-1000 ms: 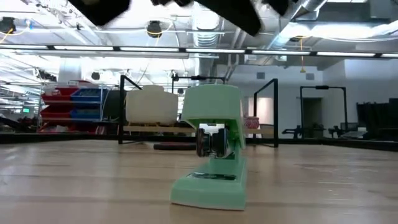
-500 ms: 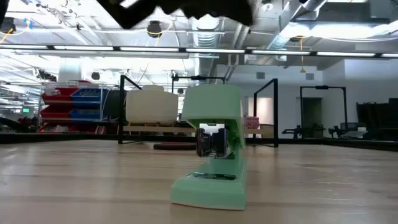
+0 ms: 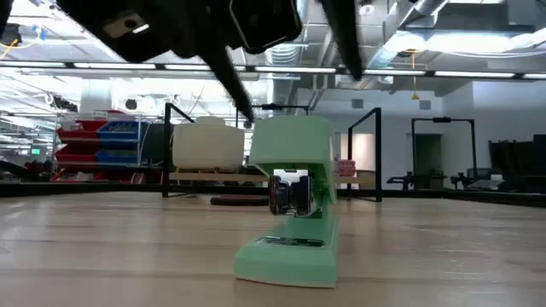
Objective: Stock shelves
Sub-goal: Put the light green stapler to the bottom left of the shelf
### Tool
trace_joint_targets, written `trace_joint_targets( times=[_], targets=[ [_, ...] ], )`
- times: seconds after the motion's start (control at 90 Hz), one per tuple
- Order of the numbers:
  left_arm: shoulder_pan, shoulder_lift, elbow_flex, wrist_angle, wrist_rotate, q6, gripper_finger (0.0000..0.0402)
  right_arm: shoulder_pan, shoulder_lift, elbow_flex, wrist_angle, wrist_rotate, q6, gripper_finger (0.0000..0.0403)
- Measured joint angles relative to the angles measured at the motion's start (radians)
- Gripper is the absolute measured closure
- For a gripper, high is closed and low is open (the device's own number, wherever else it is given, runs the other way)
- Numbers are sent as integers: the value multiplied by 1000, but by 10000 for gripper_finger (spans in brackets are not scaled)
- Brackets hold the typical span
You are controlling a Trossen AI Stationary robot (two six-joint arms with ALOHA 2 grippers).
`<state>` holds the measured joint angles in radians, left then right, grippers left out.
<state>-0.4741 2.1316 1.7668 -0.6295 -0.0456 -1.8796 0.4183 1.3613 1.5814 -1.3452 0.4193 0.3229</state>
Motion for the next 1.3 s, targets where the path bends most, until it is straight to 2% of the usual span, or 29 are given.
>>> trace_joint_targets(
  times=[0.244, 0.522, 0.644, 0.8, 0.9, 1.067, 1.3],
  targets=[
    [12, 36, -2, -6, -2, 23, 189, 0, 0, 0, 0, 2, -8, 45],
    [32, 97, -3, 57, 54, 43, 194, 0, 0, 0, 0, 2, -10, 45],
    [38, 96, -3, 39, 56, 38, 225, 0, 0, 1, -2, 2, -10, 45],
    [39, 93, -3, 32, 68, 43, 303, 0, 0, 1, -4, 2, -10, 45],
    [38, 90, -3, 28, 68, 43, 306, 3, -1, 1, -16, 2, -10, 45],
    [56, 29, -2, -42, 29, 54, 306, 15, -56, 1, -57, 26, 11, 45],
    [150, -55, -2, -277, -6, 188, 306, -12, -178, 1, -72, 35, 36, 45]
  ],
)
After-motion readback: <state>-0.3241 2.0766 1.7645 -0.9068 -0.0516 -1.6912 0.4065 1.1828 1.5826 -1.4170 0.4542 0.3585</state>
